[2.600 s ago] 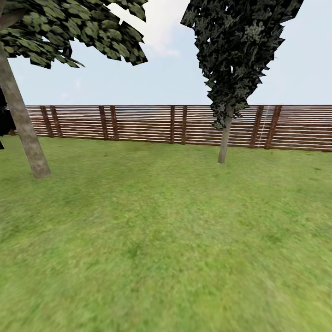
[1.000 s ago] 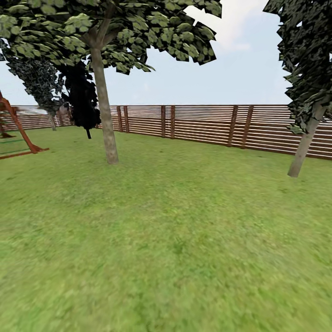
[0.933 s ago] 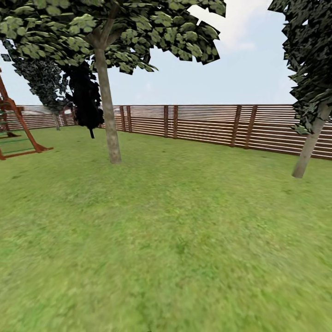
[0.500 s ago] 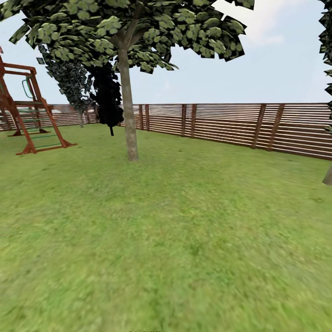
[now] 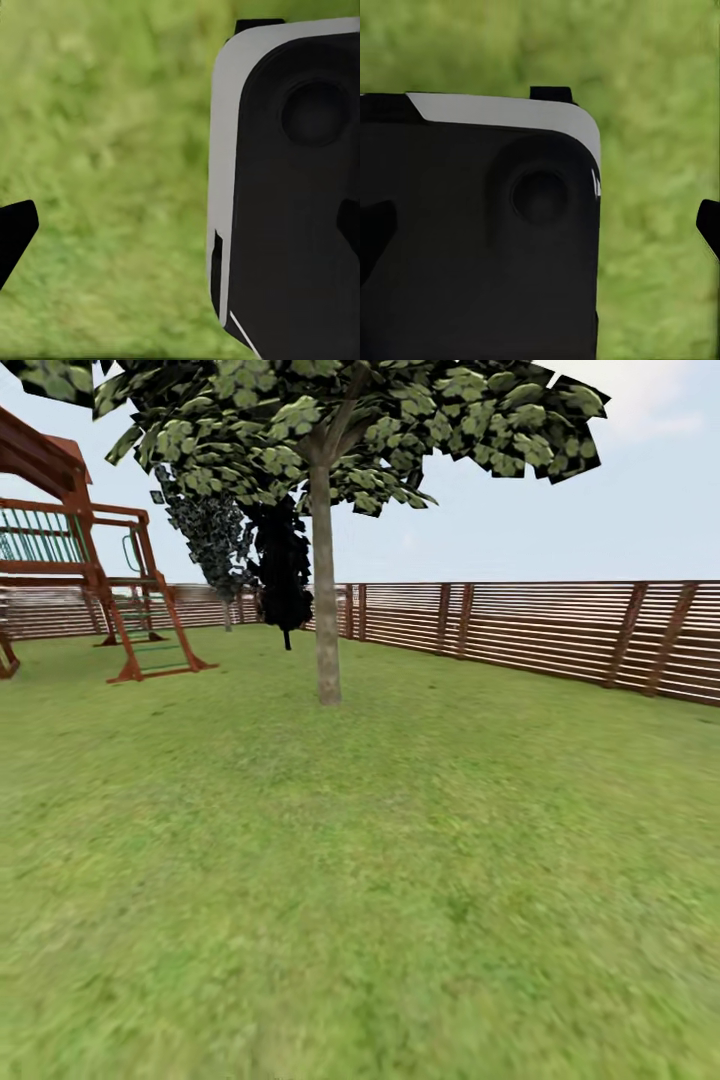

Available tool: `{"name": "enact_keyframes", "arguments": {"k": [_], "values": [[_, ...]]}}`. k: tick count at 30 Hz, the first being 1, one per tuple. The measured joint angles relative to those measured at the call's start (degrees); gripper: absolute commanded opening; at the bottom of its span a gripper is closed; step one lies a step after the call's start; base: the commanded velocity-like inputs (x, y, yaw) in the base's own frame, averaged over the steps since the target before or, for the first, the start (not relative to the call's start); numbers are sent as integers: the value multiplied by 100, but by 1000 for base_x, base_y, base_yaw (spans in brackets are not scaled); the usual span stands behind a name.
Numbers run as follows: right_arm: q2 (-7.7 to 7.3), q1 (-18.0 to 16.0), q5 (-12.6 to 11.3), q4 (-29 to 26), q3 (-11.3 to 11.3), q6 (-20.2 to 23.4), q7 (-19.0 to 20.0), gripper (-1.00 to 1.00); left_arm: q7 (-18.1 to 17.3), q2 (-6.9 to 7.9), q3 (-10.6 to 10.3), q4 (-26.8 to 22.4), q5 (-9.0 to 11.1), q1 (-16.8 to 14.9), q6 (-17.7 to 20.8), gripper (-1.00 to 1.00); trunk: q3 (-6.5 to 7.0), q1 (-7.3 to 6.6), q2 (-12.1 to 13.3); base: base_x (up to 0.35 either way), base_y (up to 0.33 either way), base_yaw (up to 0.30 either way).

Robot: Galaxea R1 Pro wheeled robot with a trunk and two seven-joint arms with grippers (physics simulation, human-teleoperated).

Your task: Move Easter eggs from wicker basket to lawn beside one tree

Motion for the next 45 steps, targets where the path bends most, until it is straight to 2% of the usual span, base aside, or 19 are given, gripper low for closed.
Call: {"name": "enact_keyframes", "arguments": {"k": [5, 12, 45], "values": [[12, 4, 2, 0, 4, -28, 4, 100, -3, 0, 0, 2, 2, 0, 0, 100, 0, 0, 0, 0, 0, 298], [20, 2, -9, 60, -5, -342, 1, 100, 0, 0, 0, 3, 2, 0, 0, 100, 0, 0, 0, 0, 0, 299], [3, 1, -51, 98, -13, -340, -16, 100, 0, 0, 0, -1, 2, 0, 0, 100, 0, 0, 0, 0, 0, 299]]}}
